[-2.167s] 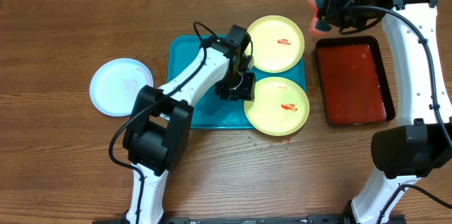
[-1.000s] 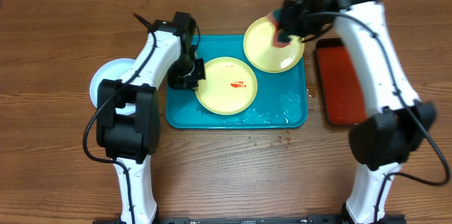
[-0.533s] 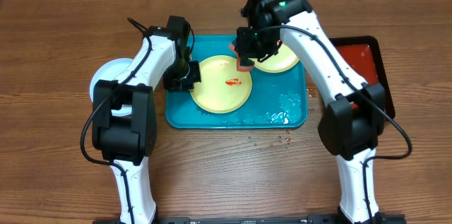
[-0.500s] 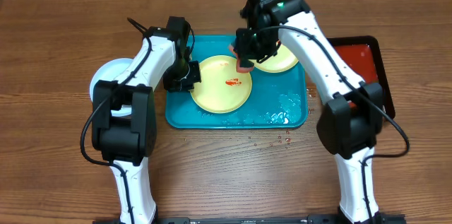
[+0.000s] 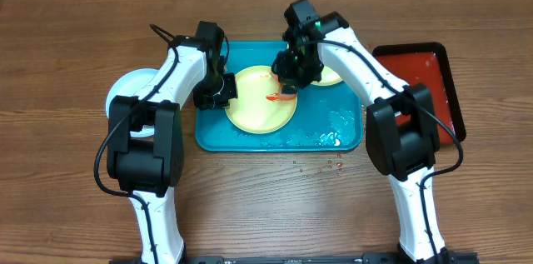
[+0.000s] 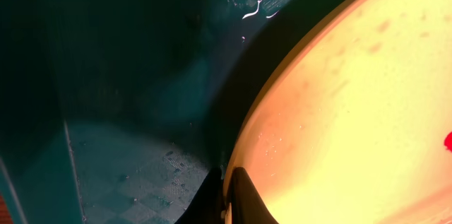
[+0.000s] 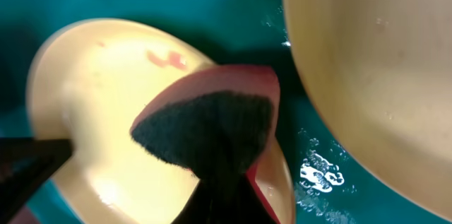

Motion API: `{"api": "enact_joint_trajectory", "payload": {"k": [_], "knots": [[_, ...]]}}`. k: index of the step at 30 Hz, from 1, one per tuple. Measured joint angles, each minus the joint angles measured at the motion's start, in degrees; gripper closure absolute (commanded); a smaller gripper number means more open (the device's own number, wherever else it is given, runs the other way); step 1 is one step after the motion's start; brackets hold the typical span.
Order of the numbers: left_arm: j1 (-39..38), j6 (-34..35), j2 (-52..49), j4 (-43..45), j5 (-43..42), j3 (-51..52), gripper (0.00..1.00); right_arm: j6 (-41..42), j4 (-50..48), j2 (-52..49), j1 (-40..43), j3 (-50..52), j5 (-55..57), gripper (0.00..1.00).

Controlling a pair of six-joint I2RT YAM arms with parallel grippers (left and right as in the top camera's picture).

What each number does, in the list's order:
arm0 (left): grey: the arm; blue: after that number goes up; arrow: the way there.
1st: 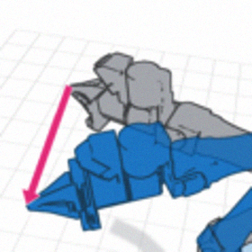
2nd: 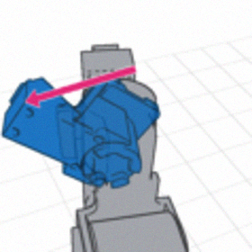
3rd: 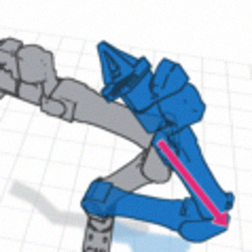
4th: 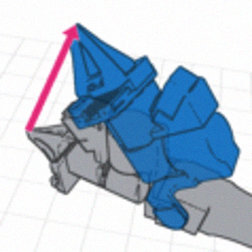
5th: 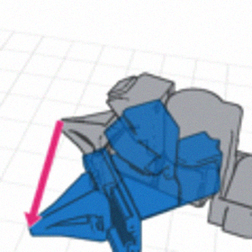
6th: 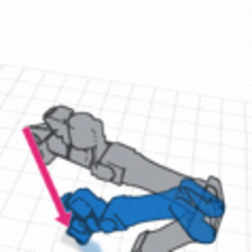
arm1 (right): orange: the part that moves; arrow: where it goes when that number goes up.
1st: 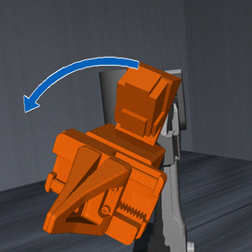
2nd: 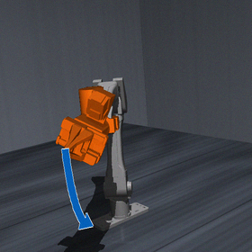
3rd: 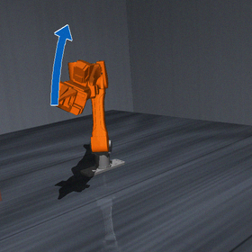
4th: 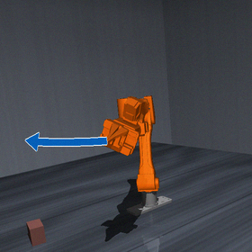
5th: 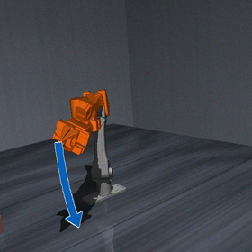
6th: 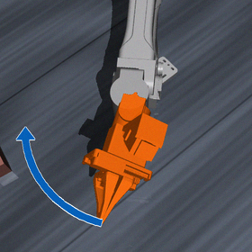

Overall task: Clean dirty plates on tray and stack at the side
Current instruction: 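Lower the sponge onto the yellow plate with the right gripper, then scrub the yellow plate with the sponge while left gripper holds it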

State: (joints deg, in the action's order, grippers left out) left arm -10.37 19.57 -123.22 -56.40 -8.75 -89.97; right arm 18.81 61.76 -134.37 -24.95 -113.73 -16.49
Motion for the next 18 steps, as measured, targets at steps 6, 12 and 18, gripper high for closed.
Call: {"api": "enact_joint_trajectory", "payload": {"k": [6, 12, 18], "knots": [[0.02, -0.02, 0.00, -0.11, 0.00, 0.00, 0.96, 3.08, -6.32, -0.33, -0.02, 6.14, -0.92, 0.96], [0.02, -0.02, 0.00, -0.11, -0.04, 0.02, 0.96, 6.67, -13.09, 1.09, 0.72, 11.02, -5.27, 0.96], [0.04, -0.04, 0.00, -0.04, -0.26, 0.07, 0.96, 10.01, -18.38, 1.29, -0.39, 12.94, -9.38, 0.96]]}}
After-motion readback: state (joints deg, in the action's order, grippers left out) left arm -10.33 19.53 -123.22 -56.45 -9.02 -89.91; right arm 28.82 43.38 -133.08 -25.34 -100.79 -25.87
